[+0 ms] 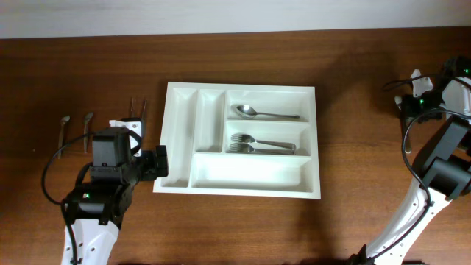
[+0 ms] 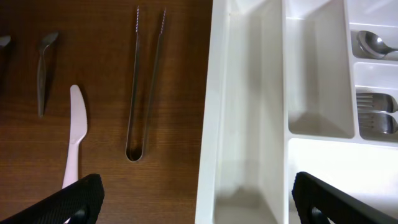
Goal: Pack container
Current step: 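Carry the spoon over the tray and drop it in the upper compartment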
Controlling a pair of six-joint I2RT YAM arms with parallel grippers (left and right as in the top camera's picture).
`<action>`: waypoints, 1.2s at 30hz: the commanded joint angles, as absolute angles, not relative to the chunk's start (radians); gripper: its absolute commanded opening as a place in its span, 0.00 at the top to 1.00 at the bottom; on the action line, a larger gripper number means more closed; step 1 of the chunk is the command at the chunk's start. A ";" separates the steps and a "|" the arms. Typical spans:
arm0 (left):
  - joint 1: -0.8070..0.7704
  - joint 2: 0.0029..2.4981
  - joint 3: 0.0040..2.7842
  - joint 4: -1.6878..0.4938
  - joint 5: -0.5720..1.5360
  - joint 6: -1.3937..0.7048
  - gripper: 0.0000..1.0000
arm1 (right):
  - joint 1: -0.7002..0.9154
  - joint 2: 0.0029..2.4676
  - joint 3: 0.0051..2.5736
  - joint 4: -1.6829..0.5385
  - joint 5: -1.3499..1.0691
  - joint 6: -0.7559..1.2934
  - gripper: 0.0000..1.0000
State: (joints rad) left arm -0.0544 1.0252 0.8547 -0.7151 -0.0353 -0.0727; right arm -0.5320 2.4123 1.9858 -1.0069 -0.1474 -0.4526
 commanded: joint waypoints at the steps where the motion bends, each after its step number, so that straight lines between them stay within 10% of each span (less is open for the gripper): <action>1: -0.056 1.028 0.870 -0.711 -0.021 -0.079 0.01 | -0.509 2.424 1.956 -1.005 -0.150 -0.427 0.96; 19: -0.056 1.028 0.870 -0.690 -0.021 -0.078 0.01 | -0.033 1.910 1.975 -1.070 -0.163 -0.636 0.96; 36: -0.056 1.028 0.870 -0.690 -0.021 -0.078 0.01 | 0.344 2.067 1.974 -1.149 -0.127 -1.069 0.96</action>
State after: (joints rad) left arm -0.0544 1.0252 0.8551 -0.6933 -0.0326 -0.0727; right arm 0.3466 1.9999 1.9743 -1.1507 -0.1371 -1.0302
